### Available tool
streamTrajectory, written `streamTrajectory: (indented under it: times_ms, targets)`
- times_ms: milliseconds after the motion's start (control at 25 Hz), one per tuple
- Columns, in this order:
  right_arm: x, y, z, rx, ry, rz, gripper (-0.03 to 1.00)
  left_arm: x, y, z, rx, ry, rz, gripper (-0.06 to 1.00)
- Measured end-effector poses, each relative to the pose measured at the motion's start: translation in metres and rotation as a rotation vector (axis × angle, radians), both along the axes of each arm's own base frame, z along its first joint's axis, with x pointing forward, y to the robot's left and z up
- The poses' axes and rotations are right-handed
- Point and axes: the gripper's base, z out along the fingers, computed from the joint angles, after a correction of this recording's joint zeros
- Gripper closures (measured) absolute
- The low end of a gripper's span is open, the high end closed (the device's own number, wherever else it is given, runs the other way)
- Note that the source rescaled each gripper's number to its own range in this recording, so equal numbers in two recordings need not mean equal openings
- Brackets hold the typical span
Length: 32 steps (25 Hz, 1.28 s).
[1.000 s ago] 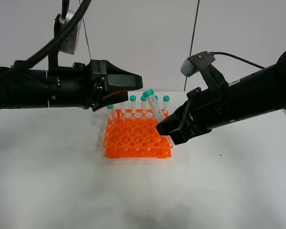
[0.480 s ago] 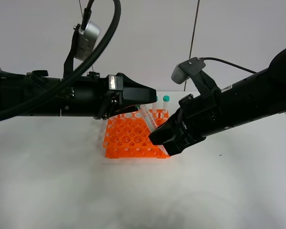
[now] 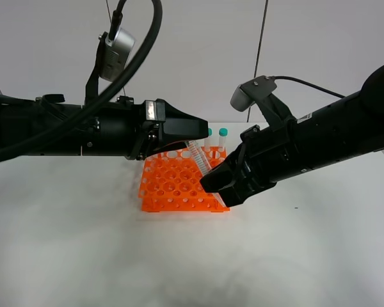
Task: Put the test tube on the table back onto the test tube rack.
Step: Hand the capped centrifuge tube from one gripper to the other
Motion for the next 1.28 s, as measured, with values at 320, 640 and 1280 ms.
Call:
streamTrajectory:
  times_ms: [320,640,1280]
  targets:
    - [0.0000,0.0000,0.0000,-0.005,-0.012,0.012,0.96,-0.0002,0.0001,-0.0006,0.009,-0.005,-0.005,0.21]
    - [-0.0002,0.0000,-0.0001,-0.009,-0.020,0.024,0.96,-0.0007,0.0002,-0.0015,0.019,-0.002,-0.010,0.33]
    - [-0.0020,0.0003,-0.0004,-0.014,-0.018,0.049,0.96,0.0003,0.0009,-0.0024,0.030,-0.003,0.002,0.94]
